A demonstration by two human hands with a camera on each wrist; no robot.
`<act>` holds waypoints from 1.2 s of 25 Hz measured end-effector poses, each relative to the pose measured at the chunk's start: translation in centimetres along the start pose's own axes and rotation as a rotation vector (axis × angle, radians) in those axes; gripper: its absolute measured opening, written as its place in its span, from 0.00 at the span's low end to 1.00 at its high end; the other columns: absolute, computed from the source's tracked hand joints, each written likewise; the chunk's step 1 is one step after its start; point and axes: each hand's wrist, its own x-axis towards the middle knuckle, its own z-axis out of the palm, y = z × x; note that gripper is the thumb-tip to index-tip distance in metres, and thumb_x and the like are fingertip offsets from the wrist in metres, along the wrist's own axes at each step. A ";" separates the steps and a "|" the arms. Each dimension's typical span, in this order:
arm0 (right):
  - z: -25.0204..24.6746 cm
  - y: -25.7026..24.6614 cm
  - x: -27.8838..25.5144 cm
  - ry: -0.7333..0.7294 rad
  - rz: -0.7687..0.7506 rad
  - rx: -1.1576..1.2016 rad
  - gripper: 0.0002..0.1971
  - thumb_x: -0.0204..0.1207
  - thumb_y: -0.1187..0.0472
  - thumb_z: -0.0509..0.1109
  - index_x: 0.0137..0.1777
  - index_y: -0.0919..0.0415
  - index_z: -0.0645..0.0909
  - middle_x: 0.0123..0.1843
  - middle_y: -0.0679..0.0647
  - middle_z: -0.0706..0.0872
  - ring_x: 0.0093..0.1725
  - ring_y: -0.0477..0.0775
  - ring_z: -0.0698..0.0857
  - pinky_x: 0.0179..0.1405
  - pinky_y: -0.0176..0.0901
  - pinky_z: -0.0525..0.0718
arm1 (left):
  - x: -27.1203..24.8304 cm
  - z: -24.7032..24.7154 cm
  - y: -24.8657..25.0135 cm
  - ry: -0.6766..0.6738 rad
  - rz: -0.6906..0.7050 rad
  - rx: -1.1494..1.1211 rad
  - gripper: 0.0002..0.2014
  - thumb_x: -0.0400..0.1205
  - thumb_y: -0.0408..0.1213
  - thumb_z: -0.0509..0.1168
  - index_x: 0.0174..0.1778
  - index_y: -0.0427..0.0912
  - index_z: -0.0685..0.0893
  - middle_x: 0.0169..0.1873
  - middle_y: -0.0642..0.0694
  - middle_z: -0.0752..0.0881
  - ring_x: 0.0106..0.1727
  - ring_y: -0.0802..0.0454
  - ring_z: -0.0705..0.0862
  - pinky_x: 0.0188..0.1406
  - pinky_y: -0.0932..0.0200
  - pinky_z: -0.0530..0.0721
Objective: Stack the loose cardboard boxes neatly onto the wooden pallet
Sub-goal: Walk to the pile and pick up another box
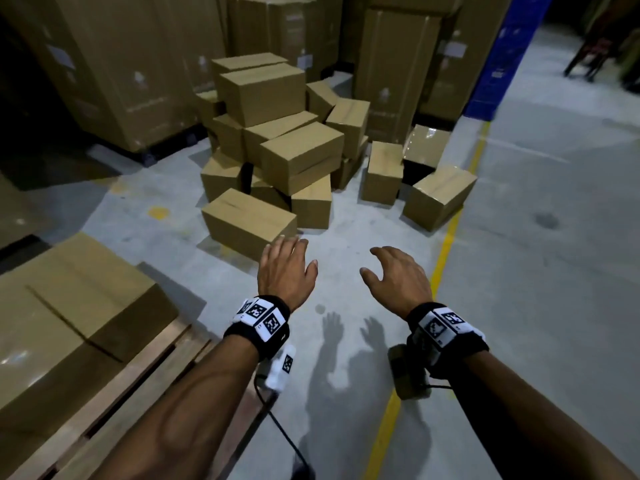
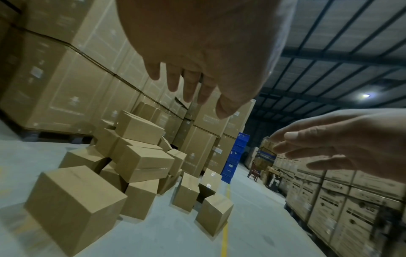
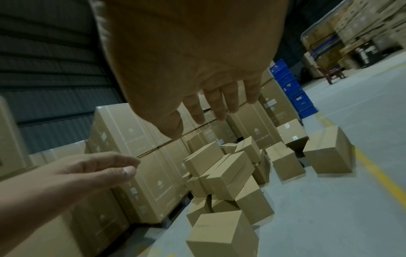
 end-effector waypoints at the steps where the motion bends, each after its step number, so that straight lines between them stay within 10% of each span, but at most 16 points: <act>1: -0.4 0.6 2.1 0.006 0.017 0.006 0.28 0.85 0.43 0.62 0.81 0.55 0.71 0.80 0.55 0.75 0.80 0.59 0.70 0.77 0.53 0.69 | 2.7 0.2 0.4 -0.012 0.013 -0.005 0.25 0.87 0.49 0.59 0.78 0.42 0.73 0.80 0.43 0.72 0.82 0.43 0.63 0.81 0.45 0.56; 19: -5.3 17.6 50.0 -0.052 -0.071 0.033 0.29 0.85 0.43 0.62 0.82 0.57 0.70 0.80 0.58 0.75 0.79 0.60 0.71 0.76 0.54 0.70 | 49.0 12.6 10.0 -0.053 -0.104 0.028 0.25 0.87 0.50 0.58 0.80 0.46 0.71 0.81 0.46 0.70 0.84 0.46 0.61 0.83 0.44 0.55; 30: -0.9 22.3 79.8 -0.107 -0.127 -0.007 0.28 0.84 0.46 0.66 0.79 0.59 0.74 0.76 0.60 0.79 0.76 0.63 0.75 0.73 0.54 0.75 | 77.3 22.8 5.8 -0.150 -0.202 0.014 0.27 0.88 0.50 0.56 0.81 0.42 0.68 0.83 0.43 0.67 0.85 0.45 0.60 0.85 0.44 0.54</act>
